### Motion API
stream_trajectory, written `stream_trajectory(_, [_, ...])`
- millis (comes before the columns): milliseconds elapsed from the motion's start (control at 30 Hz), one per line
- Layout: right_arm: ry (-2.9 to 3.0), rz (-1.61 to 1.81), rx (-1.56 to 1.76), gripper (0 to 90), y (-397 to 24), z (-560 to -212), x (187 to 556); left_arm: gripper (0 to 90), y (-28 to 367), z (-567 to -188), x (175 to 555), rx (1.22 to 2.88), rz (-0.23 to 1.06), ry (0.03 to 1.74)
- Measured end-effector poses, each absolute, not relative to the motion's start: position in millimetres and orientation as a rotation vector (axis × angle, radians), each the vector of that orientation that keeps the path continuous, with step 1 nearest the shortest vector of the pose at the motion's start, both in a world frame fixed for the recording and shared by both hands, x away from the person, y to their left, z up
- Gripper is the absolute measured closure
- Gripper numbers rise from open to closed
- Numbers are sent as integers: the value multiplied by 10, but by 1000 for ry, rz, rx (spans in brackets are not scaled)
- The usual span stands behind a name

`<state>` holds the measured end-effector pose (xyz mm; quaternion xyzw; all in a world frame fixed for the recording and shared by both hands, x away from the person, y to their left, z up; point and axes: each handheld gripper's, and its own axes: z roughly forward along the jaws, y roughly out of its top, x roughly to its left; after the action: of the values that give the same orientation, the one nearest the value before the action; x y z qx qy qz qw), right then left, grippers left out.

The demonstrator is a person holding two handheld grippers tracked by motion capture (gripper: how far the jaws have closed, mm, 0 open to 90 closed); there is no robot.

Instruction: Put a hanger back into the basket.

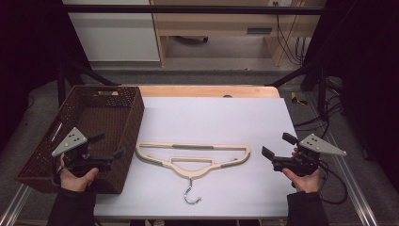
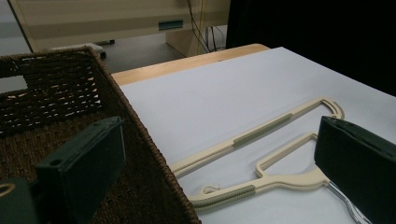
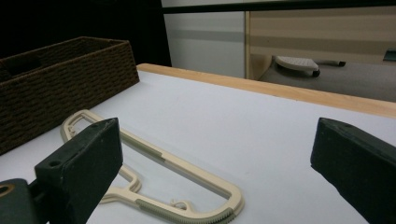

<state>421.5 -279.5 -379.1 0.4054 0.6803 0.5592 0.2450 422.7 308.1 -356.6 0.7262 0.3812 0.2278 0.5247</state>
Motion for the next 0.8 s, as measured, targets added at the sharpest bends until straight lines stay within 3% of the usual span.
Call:
stream_trajectory(367, [1927, 1481, 1076, 45, -2687, -3758, 4239, 20, 3063, -3523, 4197, 1737, 557, 897])
stream_trajectory(800, [2148, 1423, 959, 81, -2128, -3775, 4306, 20, 2958, -3518, 4194, 1762, 548, 867])
